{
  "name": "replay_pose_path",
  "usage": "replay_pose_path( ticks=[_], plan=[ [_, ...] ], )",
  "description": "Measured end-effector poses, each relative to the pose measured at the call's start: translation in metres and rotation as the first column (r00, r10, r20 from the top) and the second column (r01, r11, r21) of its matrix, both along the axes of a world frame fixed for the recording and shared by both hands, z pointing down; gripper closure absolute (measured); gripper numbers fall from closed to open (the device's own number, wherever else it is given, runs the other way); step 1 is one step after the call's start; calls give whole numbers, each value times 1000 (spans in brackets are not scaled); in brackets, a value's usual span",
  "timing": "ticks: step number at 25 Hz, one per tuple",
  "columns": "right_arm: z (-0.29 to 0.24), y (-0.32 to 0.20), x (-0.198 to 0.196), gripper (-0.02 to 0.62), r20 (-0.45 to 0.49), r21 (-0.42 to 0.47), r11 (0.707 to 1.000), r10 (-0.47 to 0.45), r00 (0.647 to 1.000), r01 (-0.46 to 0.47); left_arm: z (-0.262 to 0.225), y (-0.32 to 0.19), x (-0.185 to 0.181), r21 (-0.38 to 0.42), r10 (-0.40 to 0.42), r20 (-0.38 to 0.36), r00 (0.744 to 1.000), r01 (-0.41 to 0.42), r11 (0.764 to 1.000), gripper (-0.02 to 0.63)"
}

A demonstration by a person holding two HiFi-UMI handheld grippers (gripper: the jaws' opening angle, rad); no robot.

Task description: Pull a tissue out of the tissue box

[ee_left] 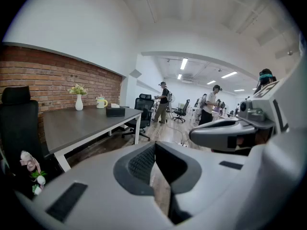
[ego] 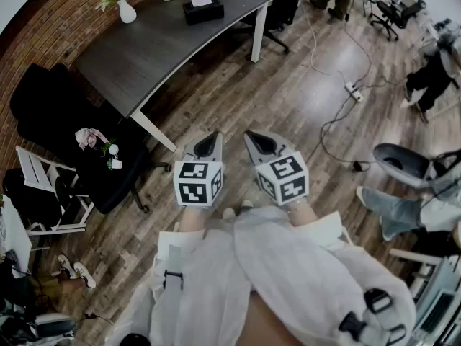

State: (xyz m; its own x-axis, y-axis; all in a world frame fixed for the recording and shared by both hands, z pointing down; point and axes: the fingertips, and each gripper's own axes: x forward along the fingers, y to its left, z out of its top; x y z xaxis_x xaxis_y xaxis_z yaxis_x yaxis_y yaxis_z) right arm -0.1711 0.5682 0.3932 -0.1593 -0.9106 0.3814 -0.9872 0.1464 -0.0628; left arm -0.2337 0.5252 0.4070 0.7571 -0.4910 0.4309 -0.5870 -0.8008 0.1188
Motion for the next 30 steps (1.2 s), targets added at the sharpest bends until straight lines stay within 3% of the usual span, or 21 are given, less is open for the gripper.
replay_pose_path(
  ticks=[12, 21, 25, 30],
  plan=[
    [14, -6, -1, 600, 28, -29, 999, -36, 999, 37, 16, 2, -4, -54, 5, -16, 1000, -6, 999, 601],
    [-2, -20, 3, 600, 64, 75, 994, -85, 994, 80, -7, -11, 13, 19, 42, -111, 993, -40, 999, 600],
    [0, -20, 24, 600, 77, 77, 996, -59, 995, 53, -7, -12, 31, 61, 72, -92, 993, -66, 996, 600],
    [11, -17, 44, 598, 79, 56, 998, -32, 996, 27, 2, -11, 40, 67, 42, -61, 997, -38, 997, 600]
  ],
)
